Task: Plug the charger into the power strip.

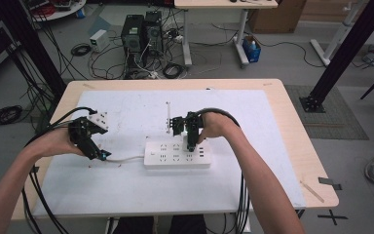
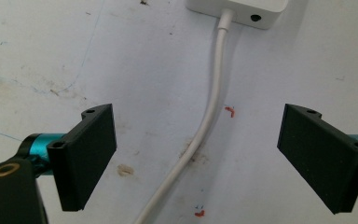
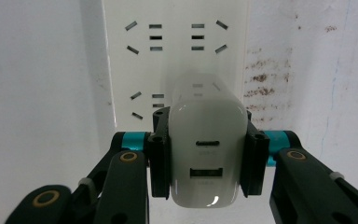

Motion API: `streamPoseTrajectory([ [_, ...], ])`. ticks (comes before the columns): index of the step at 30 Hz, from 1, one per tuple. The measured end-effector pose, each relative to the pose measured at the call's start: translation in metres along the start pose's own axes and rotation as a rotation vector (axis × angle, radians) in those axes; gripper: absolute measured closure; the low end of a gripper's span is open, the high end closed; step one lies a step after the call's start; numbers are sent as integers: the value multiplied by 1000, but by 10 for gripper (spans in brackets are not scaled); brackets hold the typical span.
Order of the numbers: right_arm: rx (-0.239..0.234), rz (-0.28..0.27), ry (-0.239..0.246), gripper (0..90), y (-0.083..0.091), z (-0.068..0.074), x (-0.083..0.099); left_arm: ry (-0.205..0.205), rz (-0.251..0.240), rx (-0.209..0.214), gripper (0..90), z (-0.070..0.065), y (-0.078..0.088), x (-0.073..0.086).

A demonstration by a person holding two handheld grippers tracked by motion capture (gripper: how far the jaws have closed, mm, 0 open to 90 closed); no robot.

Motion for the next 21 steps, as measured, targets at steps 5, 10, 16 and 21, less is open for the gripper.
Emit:
streamPoseTrajectory([
  [5, -4, -7, 9, 622, -2, -2, -2, -3, 0, -3, 117, 0, -2, -1],
  [10, -8, -19, 18, 623, -5, -3, -5, -9, -1, -6, 117, -1, -5, -4],
  [16, -8, 8, 12, 625, -10, -2, -3, -24, 0, -1, 117, -7, -7, -6],
  [21, 13, -39, 7, 625, -11, -1, -1, -25, -3, -5, 118, -6, -6, -5],
])
Point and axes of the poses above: each handheld gripper's, and its own axes: y roughly backward along the jaws, x roughly out of its underside, z roughly to its left, the point moved 7 cm from there along -y, roughly forward along the jaws, and after that the axes turned 3 degrees about -z, right-handed, at the moved point
